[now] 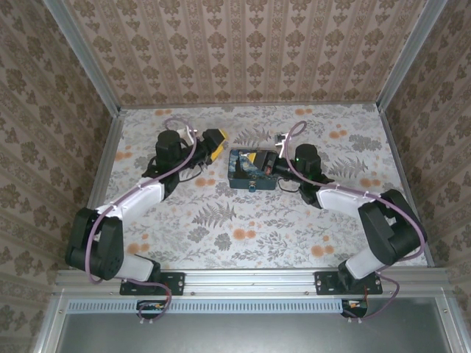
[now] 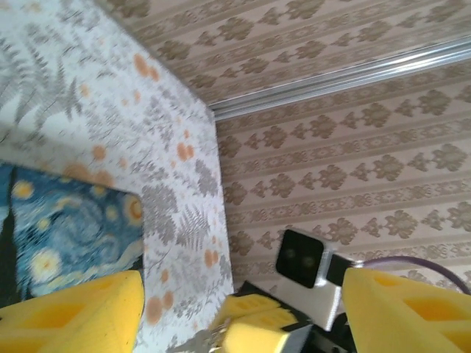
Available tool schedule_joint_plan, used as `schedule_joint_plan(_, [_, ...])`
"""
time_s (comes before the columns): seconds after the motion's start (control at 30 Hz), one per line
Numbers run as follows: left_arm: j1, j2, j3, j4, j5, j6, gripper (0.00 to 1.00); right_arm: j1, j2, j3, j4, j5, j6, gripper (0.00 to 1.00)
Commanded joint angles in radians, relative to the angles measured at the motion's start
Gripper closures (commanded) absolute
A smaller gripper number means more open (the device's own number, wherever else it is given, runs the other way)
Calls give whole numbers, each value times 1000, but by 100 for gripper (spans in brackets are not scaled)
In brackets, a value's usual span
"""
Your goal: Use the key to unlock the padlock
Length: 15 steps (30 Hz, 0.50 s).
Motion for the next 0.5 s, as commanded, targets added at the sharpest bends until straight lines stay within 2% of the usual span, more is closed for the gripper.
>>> schedule_joint_plan(0.0, [-19,8,40,-95,22,-27,30,25,-72,24,-180,86,-227,100])
schedule_joint_plan(0.13, [-36,61,79,-112,29,-100,33,97,-127,52,-338,263,-445,100])
schedule_joint_plan(0.23, [-83,98,108,-122,33,-147,34,159,-178,62,-393,402,-585,100])
schedule_joint_plan(0.47, [-125,141,130,-136,14,-199,38,271,-208,31,-351,667,-790,100])
